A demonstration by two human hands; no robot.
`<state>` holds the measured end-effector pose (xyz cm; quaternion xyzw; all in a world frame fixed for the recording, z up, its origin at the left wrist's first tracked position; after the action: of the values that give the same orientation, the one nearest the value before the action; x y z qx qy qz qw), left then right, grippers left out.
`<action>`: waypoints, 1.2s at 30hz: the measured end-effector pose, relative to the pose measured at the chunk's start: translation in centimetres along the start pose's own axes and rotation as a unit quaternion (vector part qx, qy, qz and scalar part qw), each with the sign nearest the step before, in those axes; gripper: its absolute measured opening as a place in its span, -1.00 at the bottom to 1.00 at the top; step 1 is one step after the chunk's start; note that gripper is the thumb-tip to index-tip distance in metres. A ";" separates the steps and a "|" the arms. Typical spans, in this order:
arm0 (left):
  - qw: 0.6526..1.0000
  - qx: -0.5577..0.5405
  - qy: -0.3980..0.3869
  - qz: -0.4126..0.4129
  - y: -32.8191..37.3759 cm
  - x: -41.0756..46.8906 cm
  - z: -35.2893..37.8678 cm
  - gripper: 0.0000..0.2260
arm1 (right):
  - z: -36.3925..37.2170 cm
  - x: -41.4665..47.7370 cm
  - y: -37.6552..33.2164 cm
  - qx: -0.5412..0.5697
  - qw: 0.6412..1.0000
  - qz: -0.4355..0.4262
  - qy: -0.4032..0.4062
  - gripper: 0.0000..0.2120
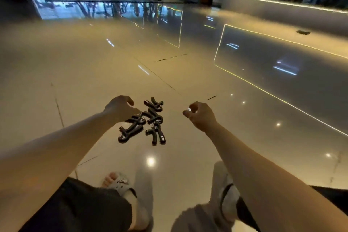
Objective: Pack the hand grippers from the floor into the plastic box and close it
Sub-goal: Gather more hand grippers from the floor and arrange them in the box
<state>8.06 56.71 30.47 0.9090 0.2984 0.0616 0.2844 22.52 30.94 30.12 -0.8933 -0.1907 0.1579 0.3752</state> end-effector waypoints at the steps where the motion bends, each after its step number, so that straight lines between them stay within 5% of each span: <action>1: 1.000 0.002 -0.002 -0.014 -1.4 0.7 0.4 -0.58 | 1.7 1.2 -0.2 -0.002 1.000 -0.003 -0.010 -0.52; 17: 0.992 0.017 -0.016 -0.125 -17.1 13.4 17.4 -0.29 | 24.9 19.2 7.8 -0.144 0.983 0.042 -0.104 -0.33; 23: 0.993 0.015 -0.005 -0.118 -20.2 17.3 22.0 -0.18 | 31.0 21.7 10.9 -0.261 0.958 0.064 -0.104 0.00; 29: 0.992 0.115 0.024 -0.055 -21.5 18.4 24.4 -0.38 | 32.2 22.0 12.0 -0.282 0.959 0.018 -0.033 -0.23; 36: 0.992 0.123 0.004 -0.033 -21.4 18.1 24.9 -0.37 | 30.7 21.5 12.9 -0.208 0.975 0.032 -0.077 -0.29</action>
<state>19.00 69.31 -3.12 0.9266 0.3343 0.0185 0.1711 31.23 51.23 -2.83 -0.9426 -0.2188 0.1947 0.1604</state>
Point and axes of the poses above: each hand's wrist, its own x-axis towards the middle knuckle, its own z-axis out of the palm, y = z × x, the point moved 5 cm from there along x, towards the middle knuckle, and after that the axes turned 6 degrees about z, right-handed, at the moved point
